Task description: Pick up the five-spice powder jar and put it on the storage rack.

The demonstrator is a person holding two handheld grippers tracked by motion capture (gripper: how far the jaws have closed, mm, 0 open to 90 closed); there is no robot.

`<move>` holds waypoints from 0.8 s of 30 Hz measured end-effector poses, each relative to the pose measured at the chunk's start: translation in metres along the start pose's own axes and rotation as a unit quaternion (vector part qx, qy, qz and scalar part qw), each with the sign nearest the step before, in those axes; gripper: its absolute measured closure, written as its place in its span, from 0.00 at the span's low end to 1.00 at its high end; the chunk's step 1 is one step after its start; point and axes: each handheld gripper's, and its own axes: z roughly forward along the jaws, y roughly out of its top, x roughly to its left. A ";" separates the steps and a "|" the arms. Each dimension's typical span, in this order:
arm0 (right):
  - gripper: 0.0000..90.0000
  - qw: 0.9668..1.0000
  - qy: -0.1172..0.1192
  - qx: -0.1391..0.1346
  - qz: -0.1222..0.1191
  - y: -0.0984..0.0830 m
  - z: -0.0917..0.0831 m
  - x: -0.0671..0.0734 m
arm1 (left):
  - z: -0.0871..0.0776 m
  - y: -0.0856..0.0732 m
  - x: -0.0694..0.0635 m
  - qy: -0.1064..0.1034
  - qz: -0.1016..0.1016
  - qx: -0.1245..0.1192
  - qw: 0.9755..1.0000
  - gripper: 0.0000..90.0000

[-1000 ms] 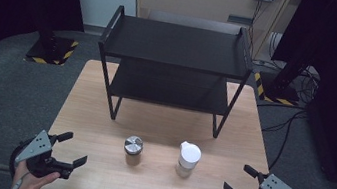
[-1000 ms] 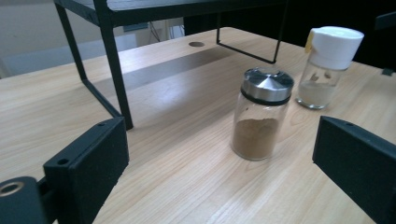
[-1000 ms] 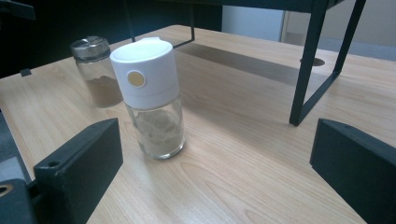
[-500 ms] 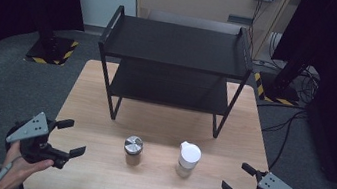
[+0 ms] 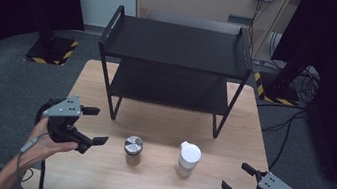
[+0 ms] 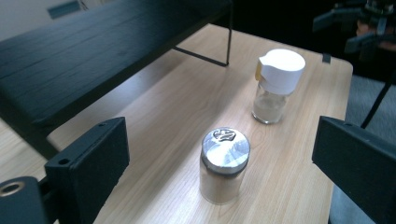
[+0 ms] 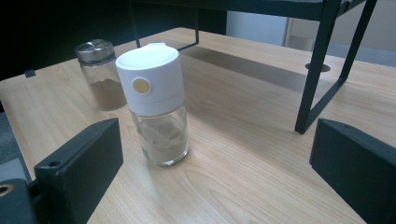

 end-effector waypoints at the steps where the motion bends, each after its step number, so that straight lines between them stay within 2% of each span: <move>1: 0.04 1.000 0.000 -0.001 0.000 0.000 0.000 0.000 | 0.005 0.004 0.001 -0.004 0.004 0.006 1.000 0.03; 5: 0.04 1.000 0.000 -0.001 0.000 0.000 0.000 0.000 | 0.024 0.020 0.003 -0.023 0.014 0.026 0.999 0.03; 11: 0.04 1.000 0.003 -0.002 0.000 0.000 0.000 -0.001 | 0.048 0.033 0.004 -0.034 0.022 0.052 0.998 0.03; 13: 0.04 1.000 0.002 -0.002 -0.001 0.000 0.000 -0.001 | 0.056 0.036 0.005 -0.040 0.024 0.067 0.997 0.04; 15: 0.04 1.000 0.002 -0.002 0.000 -0.001 0.000 -0.001 | 0.065 0.039 0.004 -0.036 0.029 0.084 0.995 0.04; 20: 0.04 1.000 0.001 -0.002 0.000 -0.001 0.000 -0.001 | 0.088 0.044 0.000 -0.036 0.047 0.130 0.990 0.04; 24: 0.04 1.000 -0.001 -0.002 0.001 -0.001 -0.001 -0.001 | 0.102 0.041 0.004 -0.044 0.041 0.147 0.987 0.05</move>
